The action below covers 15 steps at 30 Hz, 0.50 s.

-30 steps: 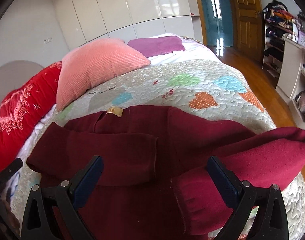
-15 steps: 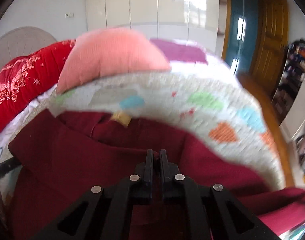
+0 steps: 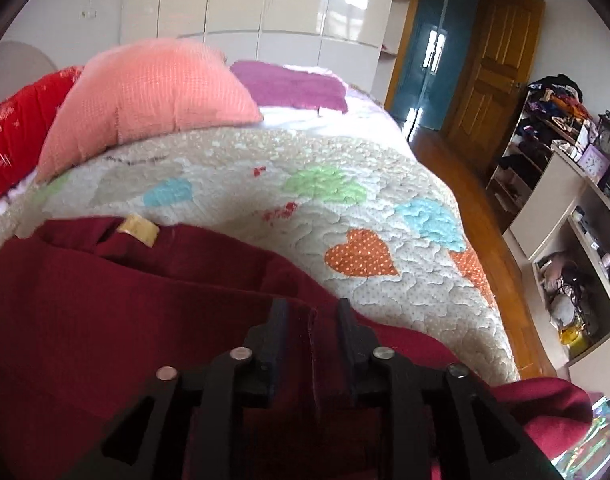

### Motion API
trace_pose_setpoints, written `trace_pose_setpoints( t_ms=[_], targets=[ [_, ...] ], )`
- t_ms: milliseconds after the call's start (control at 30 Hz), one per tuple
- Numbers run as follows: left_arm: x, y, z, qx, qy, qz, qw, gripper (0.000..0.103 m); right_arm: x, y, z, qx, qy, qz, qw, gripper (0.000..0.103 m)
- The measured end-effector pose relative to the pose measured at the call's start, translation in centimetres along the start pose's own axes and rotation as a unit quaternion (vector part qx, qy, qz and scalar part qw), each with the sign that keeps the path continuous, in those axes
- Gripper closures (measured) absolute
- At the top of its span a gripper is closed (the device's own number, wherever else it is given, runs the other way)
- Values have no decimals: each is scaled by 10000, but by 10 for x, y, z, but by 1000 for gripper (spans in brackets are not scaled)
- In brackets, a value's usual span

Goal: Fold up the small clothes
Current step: 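Grasp the other sleeve with the right tool and fold it across the body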

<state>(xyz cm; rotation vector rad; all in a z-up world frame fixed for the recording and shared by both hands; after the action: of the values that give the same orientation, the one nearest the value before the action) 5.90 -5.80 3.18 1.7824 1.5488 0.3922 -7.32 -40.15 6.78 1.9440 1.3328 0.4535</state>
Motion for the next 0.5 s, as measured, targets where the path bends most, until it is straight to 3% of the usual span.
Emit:
trace_pose_setpoints(
  t_ms=[67, 167, 233, 333, 433, 500],
  targets=[
    [2, 9, -7, -239, -209, -244, 9992, 26, 25, 1, -24, -260, 725, -113, 9970, 56],
    [-2, 14, 2, -90, -467, -429, 9979, 26, 76, -1, -25, 17, 1856, -383, 9819, 56],
    [-9, 15, 13, 5, -543, -391, 9978, 26, 101, -5, -18, 208, 2236, -393, 9737, 56],
    [-15, 8, 37, 353, -190, -178, 9990, 26, 127, -12, -2, 393, 2252, -480, 9723, 56],
    [-9, -8, 66, 944, 211, -28, 9953, 24, 130, -33, 21, 852, 1934, -514, 9761, 56],
    [-8, -11, 65, 857, 183, -36, 9961, 24, 120, -37, 19, 762, 1987, -524, 9757, 56]
  ],
)
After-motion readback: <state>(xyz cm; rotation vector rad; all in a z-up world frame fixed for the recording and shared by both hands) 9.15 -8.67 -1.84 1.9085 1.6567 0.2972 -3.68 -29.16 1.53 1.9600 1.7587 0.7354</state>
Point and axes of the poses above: each gripper's, at about its wrist camera, not at the fingertips, and z roughly the way its jaws point, x to its left, y to its top, the point moved 3 cm from there along z, roughly the way its jaws point
